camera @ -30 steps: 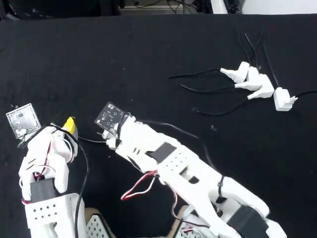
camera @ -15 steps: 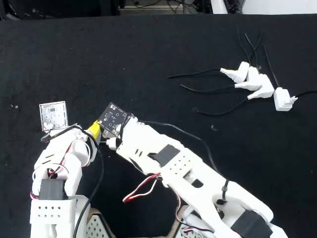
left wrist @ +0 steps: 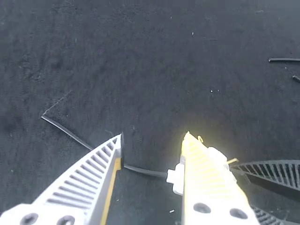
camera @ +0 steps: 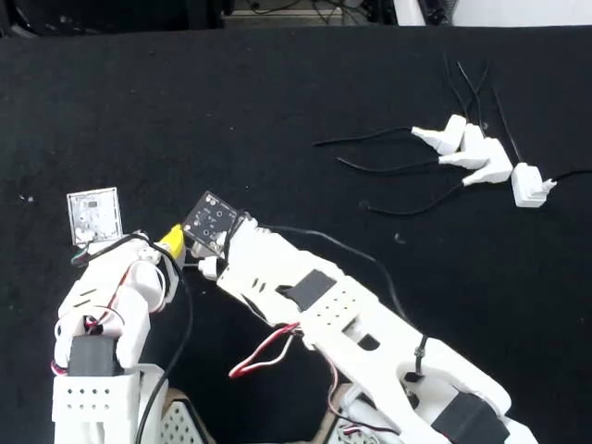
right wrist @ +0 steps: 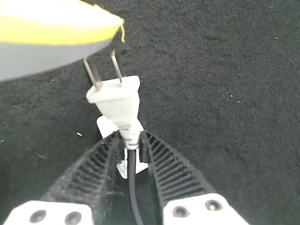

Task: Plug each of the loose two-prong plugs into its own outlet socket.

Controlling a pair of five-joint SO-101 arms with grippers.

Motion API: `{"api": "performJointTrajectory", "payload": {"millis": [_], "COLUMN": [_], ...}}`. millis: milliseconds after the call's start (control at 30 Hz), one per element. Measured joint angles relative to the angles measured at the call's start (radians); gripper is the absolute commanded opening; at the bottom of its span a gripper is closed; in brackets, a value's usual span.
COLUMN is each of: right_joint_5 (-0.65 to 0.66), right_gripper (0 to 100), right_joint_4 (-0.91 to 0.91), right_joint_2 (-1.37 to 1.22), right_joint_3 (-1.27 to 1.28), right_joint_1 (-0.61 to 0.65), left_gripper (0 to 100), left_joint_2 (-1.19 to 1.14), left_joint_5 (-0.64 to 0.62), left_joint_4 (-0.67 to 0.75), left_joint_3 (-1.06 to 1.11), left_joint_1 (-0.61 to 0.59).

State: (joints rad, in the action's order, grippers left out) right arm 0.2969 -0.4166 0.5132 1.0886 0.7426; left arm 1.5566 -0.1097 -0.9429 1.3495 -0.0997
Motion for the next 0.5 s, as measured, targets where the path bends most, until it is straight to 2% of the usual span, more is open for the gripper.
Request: {"api": "performJointTrajectory", "payload": {"millis": [333, 500], "right_joint_5": [0.0, 0.0], "right_gripper": [1.1, 1.1], "right_joint_4": [0.003, 0.003], "right_joint_2": [0.0, 0.0], "right_joint_3": [0.0, 0.0], "right_joint_1": [0.0, 0.0], "left_gripper": [21, 21], "left_joint_2": [0.0, 0.006], "left_joint_5": [0.005, 0.052], "left_joint_4": [-0.025, -0.038], "left_joint_3": [0.0, -0.002], "left_joint_1": [0.012, 0.049]}}
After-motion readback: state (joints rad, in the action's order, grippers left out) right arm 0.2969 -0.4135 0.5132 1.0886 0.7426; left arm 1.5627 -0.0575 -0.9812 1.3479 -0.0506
